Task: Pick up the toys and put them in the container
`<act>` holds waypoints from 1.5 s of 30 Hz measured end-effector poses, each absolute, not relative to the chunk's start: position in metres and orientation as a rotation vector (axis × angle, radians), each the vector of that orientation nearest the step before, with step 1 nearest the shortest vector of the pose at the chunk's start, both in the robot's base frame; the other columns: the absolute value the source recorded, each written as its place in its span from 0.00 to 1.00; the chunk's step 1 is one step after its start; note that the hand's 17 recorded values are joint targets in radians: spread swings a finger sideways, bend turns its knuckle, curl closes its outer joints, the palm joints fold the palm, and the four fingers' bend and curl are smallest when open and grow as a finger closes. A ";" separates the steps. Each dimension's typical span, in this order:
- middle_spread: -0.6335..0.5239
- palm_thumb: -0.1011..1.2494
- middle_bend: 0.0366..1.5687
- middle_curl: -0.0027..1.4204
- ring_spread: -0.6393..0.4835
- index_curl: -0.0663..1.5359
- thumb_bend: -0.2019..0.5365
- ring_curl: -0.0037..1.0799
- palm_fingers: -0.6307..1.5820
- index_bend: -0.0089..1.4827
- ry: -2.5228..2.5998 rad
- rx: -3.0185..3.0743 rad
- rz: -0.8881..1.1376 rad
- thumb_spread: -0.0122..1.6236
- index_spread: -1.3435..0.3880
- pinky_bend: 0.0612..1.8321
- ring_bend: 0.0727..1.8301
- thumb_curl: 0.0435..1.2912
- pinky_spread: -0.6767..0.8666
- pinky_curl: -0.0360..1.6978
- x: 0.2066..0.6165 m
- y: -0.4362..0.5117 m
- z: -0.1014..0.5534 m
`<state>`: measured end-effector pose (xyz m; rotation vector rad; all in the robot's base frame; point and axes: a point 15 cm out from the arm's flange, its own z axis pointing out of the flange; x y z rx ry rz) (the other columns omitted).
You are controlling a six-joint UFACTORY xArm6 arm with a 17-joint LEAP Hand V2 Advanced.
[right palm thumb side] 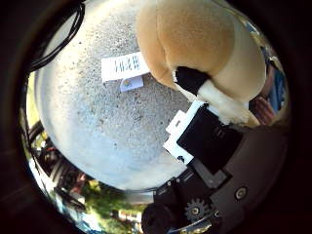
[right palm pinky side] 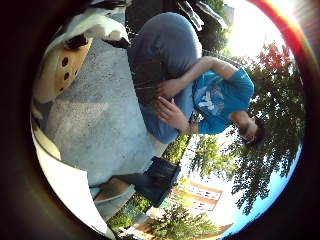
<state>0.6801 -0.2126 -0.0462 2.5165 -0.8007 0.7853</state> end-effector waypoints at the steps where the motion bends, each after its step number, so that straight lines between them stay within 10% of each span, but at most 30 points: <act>1: 0.34 0.76 0.63 0.64 0.53 0.15 0.30 0.68 0.77 0.31 -0.812 2.534 0.801 0.62 0.43 0.67 0.69 0.32 0.67 0.28 0.681 -0.219 -0.044; 9: 0.32 0.84 0.69 0.74 0.48 0.19 0.30 0.75 0.73 0.49 -0.847 2.493 0.903 0.65 0.31 0.80 0.73 0.41 0.59 0.39 0.691 -0.249 0.031; 24: 0.33 0.80 0.77 0.81 0.45 0.29 0.25 0.80 0.66 0.63 -0.961 2.559 0.817 0.67 0.21 0.86 0.80 0.50 0.54 0.47 0.585 -0.210 0.164; 34: 0.33 0.80 0.81 0.83 0.45 0.40 0.26 0.81 0.63 0.65 -1.246 2.758 -0.088 0.67 0.19 0.88 0.84 0.54 0.52 0.51 0.478 -0.059 0.215; 45: 0.34 0.80 0.85 0.82 0.46 0.55 0.25 0.80 0.60 0.62 -1.272 2.916 -0.183 0.67 0.17 0.89 0.87 0.57 0.52 0.53 0.459 0.177 0.313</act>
